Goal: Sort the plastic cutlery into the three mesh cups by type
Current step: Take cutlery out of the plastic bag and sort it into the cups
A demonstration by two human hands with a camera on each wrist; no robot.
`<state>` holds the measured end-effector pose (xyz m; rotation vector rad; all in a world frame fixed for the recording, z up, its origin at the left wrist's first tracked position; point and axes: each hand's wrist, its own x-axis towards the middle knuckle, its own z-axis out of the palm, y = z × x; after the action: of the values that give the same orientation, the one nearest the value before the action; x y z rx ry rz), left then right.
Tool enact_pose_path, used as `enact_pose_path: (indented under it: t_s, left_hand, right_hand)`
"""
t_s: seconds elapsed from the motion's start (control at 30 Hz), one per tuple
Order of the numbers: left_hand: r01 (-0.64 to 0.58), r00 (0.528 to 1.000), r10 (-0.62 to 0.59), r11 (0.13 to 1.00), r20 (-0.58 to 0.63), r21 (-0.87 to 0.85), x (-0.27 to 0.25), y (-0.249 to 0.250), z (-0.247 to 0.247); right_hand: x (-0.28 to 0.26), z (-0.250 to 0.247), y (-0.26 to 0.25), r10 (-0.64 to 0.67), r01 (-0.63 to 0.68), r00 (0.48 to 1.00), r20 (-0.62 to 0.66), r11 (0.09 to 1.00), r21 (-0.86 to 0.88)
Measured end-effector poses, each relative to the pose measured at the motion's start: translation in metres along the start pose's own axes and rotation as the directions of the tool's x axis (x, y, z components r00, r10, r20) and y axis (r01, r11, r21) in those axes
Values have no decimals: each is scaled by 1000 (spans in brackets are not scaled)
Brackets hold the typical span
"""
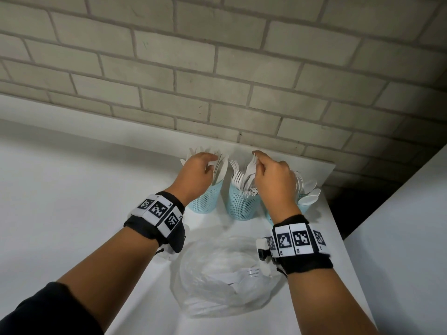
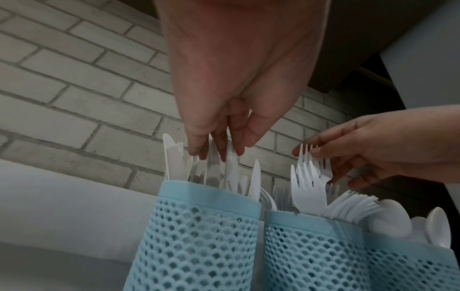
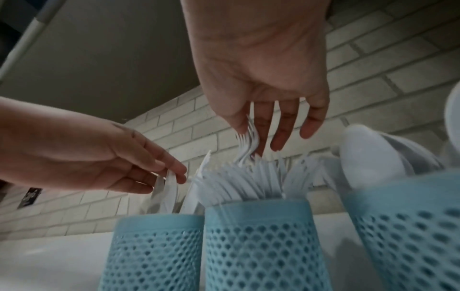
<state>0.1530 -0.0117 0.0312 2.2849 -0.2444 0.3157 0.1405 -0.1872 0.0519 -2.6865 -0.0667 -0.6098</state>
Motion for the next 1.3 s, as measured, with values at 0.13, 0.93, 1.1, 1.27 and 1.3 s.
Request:
enact_pose_path:
  t_s: [0.13, 0.93, 1.1, 1.27, 1.3]
  left_hand:
    - [0, 1000, 0, 1000, -29, 0, -2, -1, -4]
    - [7, 1000, -7, 1000, 0, 30, -20, 1, -9]
    - [-103, 994, 104, 992, -9, 73, -42, 19, 1]
    - [-137, 901, 76, 984, 427, 114, -75, 43, 14]
    - [-159, 849, 42, 971, 526, 179, -82, 47, 19]
  right_hand:
    - [7, -15, -3, 4, -2, 999, -47, 999, 47]
    - [11, -4, 10, 56, -27, 957, 285, 994, -104]
    - [-6, -37, 1, 45, -70, 979, 201, 990, 121]
    - [-37, -68, 0, 2, -68, 842, 539, 992, 103]
    - [-43, -69, 1, 20, -63, 797, 604, 997, 50]
